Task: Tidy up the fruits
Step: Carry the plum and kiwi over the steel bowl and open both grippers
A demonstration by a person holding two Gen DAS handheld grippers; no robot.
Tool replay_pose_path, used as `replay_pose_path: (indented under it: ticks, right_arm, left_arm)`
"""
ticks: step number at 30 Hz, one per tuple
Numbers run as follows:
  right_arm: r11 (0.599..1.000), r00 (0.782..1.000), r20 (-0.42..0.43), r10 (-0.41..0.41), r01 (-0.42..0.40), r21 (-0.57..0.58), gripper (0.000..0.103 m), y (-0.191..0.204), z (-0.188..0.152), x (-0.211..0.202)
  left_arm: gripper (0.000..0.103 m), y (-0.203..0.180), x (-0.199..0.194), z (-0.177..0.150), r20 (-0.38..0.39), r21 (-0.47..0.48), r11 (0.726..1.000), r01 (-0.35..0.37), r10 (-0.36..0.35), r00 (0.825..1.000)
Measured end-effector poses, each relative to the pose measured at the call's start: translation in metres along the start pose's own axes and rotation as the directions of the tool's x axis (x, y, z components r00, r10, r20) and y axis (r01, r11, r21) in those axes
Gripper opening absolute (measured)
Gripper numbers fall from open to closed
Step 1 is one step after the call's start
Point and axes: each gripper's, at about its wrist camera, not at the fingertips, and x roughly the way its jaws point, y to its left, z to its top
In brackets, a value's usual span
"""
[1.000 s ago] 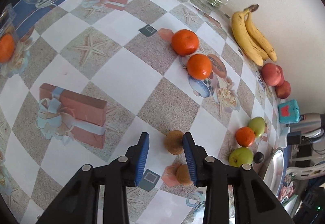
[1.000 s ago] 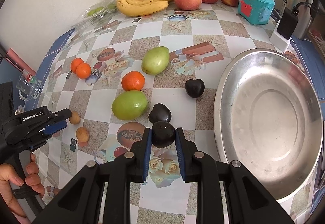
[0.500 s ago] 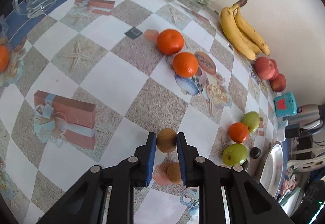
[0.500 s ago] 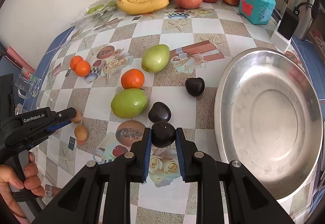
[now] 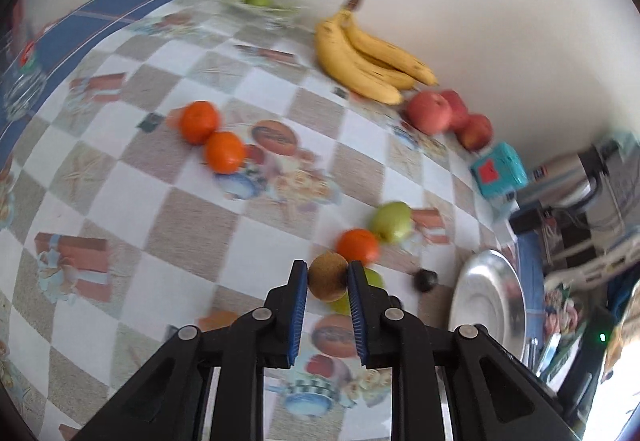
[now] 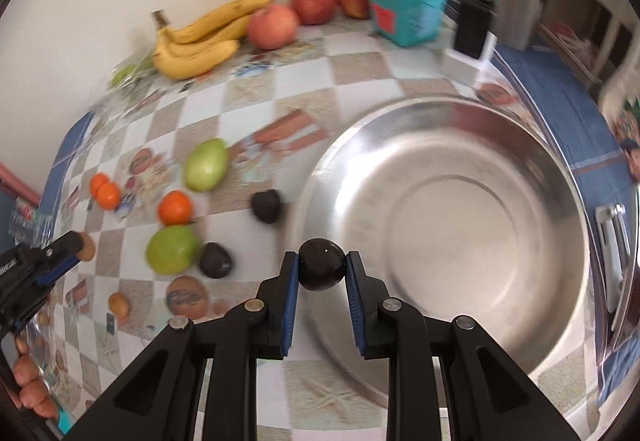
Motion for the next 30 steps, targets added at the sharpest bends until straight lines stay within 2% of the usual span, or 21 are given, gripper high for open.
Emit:
replay_pose_path:
  ticks: [5, 9, 14, 21, 24, 28, 30]
  right_arm:
    - [0.994, 0.999, -0.027, -0.025, 0.028, 0.104, 0.024, -0.040, 0.000, 0.005]
    - [0.988, 0.999, -0.030, -0.037, 0.041, 0.151, 0.025, -0.061, -0.001, 0.003]
    - [0.980, 0.998, -0.039, -0.044, 0.051, 0.191, 0.025, -0.078, -0.004, 0.000]
    - [0.975, 0.997, -0.053, -0.053, 0.063, 0.211, 0.025, -0.086, -0.008, 0.001]
    - [0.975, 0.998, -0.051, -0.048, 0.058, 0.215, 0.037, -0.086, -0.008, 0.001]
    - [0.975, 0.998, -0.043, -0.048, 0.056, 0.214, 0.038, -0.086, -0.007, -0.001]
    - [0.975, 0.998, -0.038, -0.051, 0.058, 0.214, 0.043, -0.086, -0.006, -0.002]
  left_arm:
    - [0.022, -0.056, 0.012, -0.020, -0.049, 0.149, 0.987, 0.061, -0.054, 0.997]
    - [0.022, -0.098, 0.025, -0.041, -0.098, 0.257, 0.960, 0.113, -0.091, 0.991]
    - [0.022, -0.131, 0.037, -0.060, -0.125, 0.347, 0.924, 0.162, -0.126, 0.984]
    - [0.022, -0.152, 0.050, -0.077, -0.157, 0.428, 0.886, 0.176, -0.119, 0.980]
    - [0.023, -0.154, 0.050, -0.079, -0.161, 0.438, 0.880, 0.183, -0.124, 0.979]
    - [0.024, -0.153, 0.048, -0.076, -0.157, 0.434, 0.880, 0.194, -0.138, 0.978]
    - [0.029, -0.152, 0.048, -0.074, -0.160, 0.425, 0.883, 0.200, -0.144, 0.976]
